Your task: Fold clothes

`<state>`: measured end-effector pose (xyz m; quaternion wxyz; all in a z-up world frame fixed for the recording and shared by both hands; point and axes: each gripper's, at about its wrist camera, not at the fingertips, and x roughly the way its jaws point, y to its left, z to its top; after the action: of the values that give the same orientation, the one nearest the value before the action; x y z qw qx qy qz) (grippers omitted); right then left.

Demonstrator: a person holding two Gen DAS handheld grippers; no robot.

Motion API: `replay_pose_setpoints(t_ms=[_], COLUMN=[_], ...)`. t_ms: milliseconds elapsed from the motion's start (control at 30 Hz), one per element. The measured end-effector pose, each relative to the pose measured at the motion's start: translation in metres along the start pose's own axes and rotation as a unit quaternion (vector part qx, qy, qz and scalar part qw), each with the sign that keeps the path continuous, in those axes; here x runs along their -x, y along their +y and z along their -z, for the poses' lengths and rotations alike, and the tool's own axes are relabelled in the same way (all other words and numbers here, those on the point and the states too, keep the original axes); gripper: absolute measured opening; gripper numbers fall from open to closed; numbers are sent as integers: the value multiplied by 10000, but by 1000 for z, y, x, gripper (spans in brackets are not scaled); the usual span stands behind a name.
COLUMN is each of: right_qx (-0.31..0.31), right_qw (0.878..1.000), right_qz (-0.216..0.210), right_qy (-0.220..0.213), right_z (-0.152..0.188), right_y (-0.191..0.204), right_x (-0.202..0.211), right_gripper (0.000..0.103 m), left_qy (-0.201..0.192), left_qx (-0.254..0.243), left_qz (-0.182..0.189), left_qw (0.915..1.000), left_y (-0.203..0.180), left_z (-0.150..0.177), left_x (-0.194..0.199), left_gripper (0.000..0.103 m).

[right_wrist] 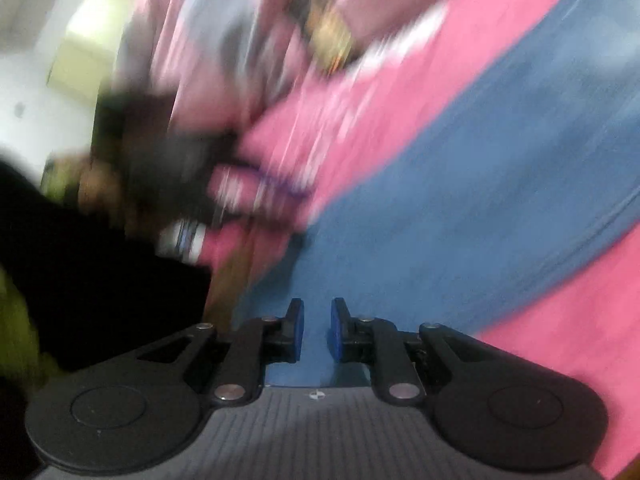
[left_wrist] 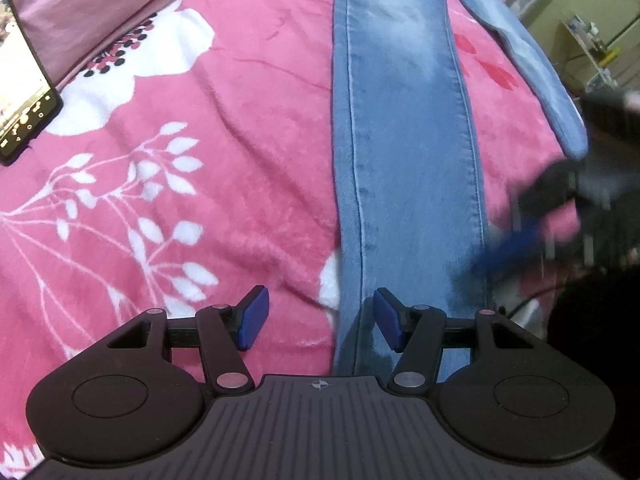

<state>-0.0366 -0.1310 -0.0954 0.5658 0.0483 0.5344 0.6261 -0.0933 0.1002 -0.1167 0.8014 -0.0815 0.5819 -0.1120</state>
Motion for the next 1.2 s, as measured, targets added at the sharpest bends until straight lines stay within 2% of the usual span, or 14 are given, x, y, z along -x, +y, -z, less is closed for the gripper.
replay_pose_setpoints(t_ms=[100, 167, 267, 333, 467, 600, 767, 867, 933, 1000, 1100, 1200], right_qx=[-194, -299, -294, -183, 263, 350, 223, -122, -141, 81, 321, 562], right_qw=[9954, 9893, 9836, 9848, 9940, 9992, 9956, 9983, 9988, 9976, 9884, 9780], right_qz=[512, 887, 1305, 1339, 921, 200, -585, -495, -418, -427, -796, -1088], right_qy=[-781, -1122, -1212, -1089, -533, 29, 695, 298, 229, 540, 1249, 1686], right_z=[-22, -32, -35, -29, -4, 24, 53, 53, 53, 59, 75, 80], right_y=[-11, -18, -23, -21, -2, 19, 39, 29, 25, 31, 42, 52], right_x=[15, 16, 5, -9, -43, -58, -69, -57, -54, -61, -79, -83], right_gripper=[17, 17, 17, 17, 17, 17, 17, 17, 17, 17, 17, 17], left_qy=[-39, -44, -40, -37, -13, -46, -52, -3, 42, 87, 81, 84], left_qx=[4, -9, -35, -53, -25, 288, 517, 555, 578, 601, 604, 609], left_qz=[-26, -51, -91, -118, -287, -473, -598, -614, -618, -622, -641, -678], left_qw=[10000, 10000, 9999, 9999, 9996, 9985, 9969, 9966, 9964, 9962, 9961, 9958], left_y=[-1, -2, -4, -6, -4, 12, 21, 20, 20, 19, 20, 21], left_z=[2, 3, 4, 5, 5, 6, 10, 13, 14, 14, 15, 15], left_x=[4, 6, 7, 9, 10, 15, 21, 21, 20, 19, 19, 18], left_gripper=[58, 57, 58, 57, 58, 58, 58, 57, 57, 57, 58, 58])
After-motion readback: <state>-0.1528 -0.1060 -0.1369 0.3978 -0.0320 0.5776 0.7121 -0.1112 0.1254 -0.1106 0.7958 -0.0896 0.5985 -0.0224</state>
